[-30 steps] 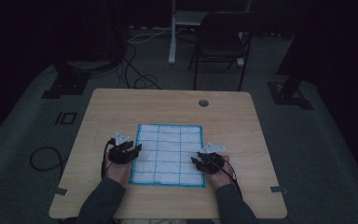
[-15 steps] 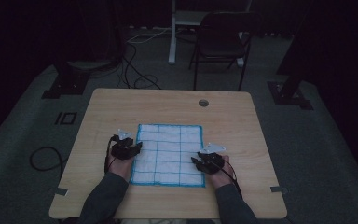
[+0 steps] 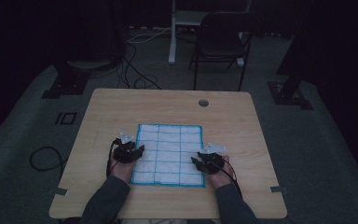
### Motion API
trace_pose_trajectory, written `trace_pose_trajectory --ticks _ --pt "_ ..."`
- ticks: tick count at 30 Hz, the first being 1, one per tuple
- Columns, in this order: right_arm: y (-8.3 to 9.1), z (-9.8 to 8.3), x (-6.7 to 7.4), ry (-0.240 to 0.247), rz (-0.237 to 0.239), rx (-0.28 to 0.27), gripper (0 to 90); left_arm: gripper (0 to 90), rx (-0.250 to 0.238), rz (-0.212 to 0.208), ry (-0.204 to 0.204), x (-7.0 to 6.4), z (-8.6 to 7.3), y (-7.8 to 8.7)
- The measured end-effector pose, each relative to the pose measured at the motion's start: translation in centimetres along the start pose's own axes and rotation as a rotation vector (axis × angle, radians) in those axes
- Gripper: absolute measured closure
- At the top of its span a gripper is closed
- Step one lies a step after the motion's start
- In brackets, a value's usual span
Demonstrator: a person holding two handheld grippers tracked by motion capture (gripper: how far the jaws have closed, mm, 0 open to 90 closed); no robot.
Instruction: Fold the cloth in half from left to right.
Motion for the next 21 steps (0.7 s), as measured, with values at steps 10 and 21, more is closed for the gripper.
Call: trace_pose_trajectory --ticks 10,21 --pt "0.01 -0.01 0.01 -0.002 0.000 0.000 60.3 58.0 0.010 0.021 -0.027 -0.86 -0.70 0.53" --pt "0.44 -0.15 -0.11 -0.013 0.000 -0.002 57.2 83.8 0.024 0.001 -0.061 -0.99 -0.57 0.51"
Point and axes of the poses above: each handheld gripper's, and its own axes: y roughly backward along the jaws, z roughly out of its top, x roughly to its left, the point moved 3 cm from there along -y, roughly forward along the jaws, and after that the axes turned 7 degrees about x, right-handed, at the moved point
